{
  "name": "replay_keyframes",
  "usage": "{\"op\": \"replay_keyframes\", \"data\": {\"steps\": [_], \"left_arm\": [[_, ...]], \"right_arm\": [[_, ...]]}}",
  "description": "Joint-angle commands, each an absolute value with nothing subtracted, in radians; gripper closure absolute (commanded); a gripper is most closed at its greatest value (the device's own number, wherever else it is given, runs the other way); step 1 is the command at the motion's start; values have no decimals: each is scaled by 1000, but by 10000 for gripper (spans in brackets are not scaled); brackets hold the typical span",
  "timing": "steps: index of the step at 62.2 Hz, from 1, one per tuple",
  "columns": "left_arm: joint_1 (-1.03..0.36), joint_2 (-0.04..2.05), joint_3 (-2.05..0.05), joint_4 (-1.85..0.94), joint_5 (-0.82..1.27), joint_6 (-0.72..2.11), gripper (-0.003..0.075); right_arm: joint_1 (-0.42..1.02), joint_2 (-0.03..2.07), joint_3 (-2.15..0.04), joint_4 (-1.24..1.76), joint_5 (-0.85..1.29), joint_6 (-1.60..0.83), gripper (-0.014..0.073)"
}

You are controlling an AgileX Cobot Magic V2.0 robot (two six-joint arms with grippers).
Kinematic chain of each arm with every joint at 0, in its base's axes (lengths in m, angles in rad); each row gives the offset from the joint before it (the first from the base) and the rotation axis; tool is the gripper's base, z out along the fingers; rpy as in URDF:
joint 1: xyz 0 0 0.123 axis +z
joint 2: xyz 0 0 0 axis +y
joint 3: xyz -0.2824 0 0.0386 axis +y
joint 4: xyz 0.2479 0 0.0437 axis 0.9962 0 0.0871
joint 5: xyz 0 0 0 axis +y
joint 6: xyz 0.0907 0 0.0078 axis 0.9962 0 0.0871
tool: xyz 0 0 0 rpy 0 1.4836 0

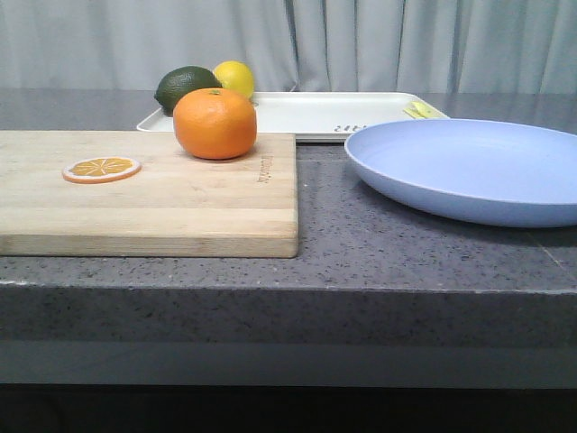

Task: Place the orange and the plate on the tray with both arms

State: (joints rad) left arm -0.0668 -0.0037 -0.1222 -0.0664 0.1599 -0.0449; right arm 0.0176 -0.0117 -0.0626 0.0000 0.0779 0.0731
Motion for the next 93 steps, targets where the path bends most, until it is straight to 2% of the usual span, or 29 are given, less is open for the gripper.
{"op": "replay_keyframes", "data": {"steps": [1, 14, 29, 37, 59, 64, 68, 71, 75, 78, 82, 85, 89, 93], "left_arm": [[-75, 3, -252, -77, 177, -54, 740], [-75, 129, -496, -77, 399, -52, 740], [-75, 343, -706, -77, 589, -52, 740], [-75, 409, -718, -77, 593, -52, 740], [-75, 495, -712, -81, 583, -52, 739], [-75, 507, -712, -81, 584, -44, 734], [-76, 516, -712, -81, 589, -21, 685], [-76, 521, -712, -81, 581, -21, 623], [-76, 521, -712, -81, 569, -17, 500], [-76, 521, -712, -80, 561, 0, 396], [-76, 521, -712, -71, 559, 0, 261], [-76, 521, -712, -71, 559, 0, 194], [-76, 521, -712, -71, 559, 0, 153], [-76, 521, -712, -71, 559, 0, 151]], "right_arm": [[18, -28, -167, -13, 43, 74, 659], [18, -2, -390, -14, 248, 74, 659], [18, 173, -600, -15, 457, 74, 659], [18, 256, -661, -15, 531, 74, 659], [18, 320, -631, -15, 573, 55, 655], [18, 341, -640, -13, 601, 26, 602], [18, 364, -659, -8, 646, 0, 491], [18, 379, -672, 5, 668, 0, 365], [18, 395, -688, 8, 685, 0, 202], [18, 404, -698, 8, 691, 0, 115], [18, 415, -709, 8, 703, -5, 43], [18, 422, -718, 8, 718, -5, 18], [18, 430, -731, 8, 738, -5, 14], [18, 439, -742, 8, 764, -12, 13]]}}
